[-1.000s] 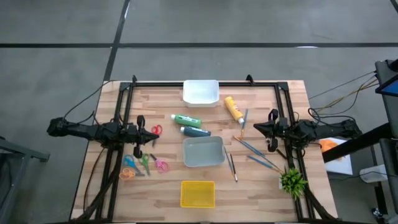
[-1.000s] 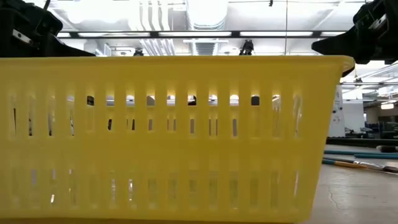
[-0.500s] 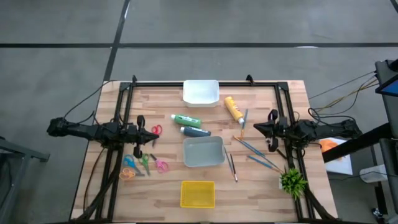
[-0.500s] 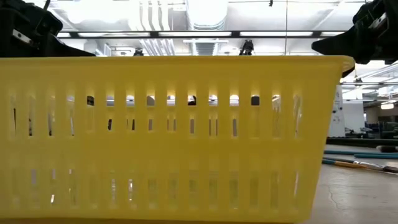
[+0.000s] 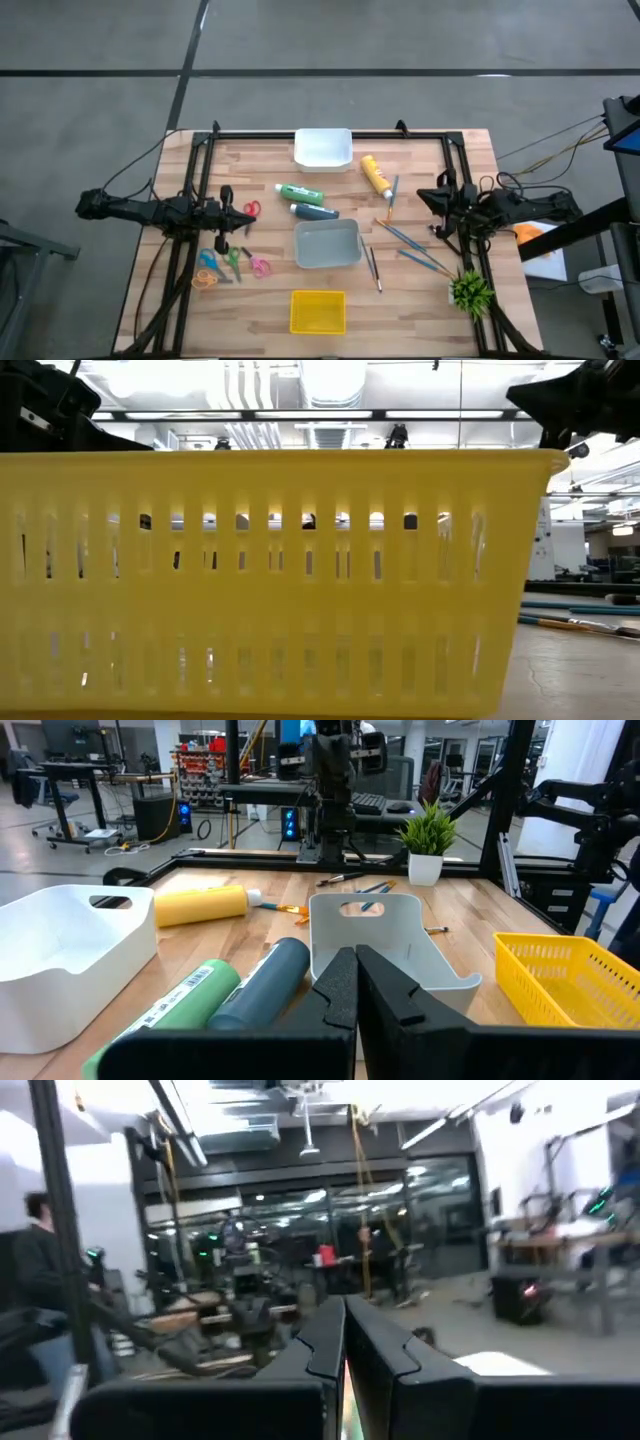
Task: Pick & Place Paint Supplies
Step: Put the yellow paint bottle into the white bin
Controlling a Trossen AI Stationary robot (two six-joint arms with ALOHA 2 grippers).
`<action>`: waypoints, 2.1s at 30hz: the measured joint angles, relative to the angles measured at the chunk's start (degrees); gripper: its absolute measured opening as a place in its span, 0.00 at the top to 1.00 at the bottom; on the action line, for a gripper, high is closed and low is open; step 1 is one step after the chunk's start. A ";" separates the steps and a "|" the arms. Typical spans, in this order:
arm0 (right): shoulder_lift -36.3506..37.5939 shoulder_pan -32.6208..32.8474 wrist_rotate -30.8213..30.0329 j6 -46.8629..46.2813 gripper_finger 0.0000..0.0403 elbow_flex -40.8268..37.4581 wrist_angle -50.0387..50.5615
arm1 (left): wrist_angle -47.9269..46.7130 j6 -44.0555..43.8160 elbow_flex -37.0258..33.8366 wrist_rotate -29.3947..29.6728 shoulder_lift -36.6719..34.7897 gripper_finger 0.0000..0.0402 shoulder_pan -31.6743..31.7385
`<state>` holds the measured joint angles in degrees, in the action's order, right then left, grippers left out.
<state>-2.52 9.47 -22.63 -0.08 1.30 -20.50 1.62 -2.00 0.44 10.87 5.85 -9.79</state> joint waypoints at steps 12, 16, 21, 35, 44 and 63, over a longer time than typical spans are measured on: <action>-10.63 -0.04 -38.54 17.85 0.97 9.29 -0.83 | -0.01 0.02 -0.01 0.00 0.00 1.00 -0.02; -16.21 -0.03 -31.49 14.32 0.97 12.72 -0.63 | 0.00 0.00 -0.01 0.02 0.00 1.00 -0.01; -24.96 -0.04 -32.25 8.36 0.97 18.94 6.80 | 0.00 0.00 0.00 0.00 -0.01 1.00 -0.01; -51.39 -3.24 -24.27 -16.36 0.97 41.21 44.10 | 0.00 0.00 0.00 0.01 0.00 1.00 -0.02; -65.31 -12.23 -14.65 -16.79 0.97 50.37 55.61 | 0.00 0.01 0.00 0.02 0.00 1.00 -0.01; -82.14 -30.23 5.05 -14.51 0.97 55.35 59.22 | 0.00 0.00 0.00 0.01 -0.01 1.00 0.00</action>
<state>-84.66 -20.75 -17.58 -14.59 56.65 38.72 1.63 -2.00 0.45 10.89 5.83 -9.79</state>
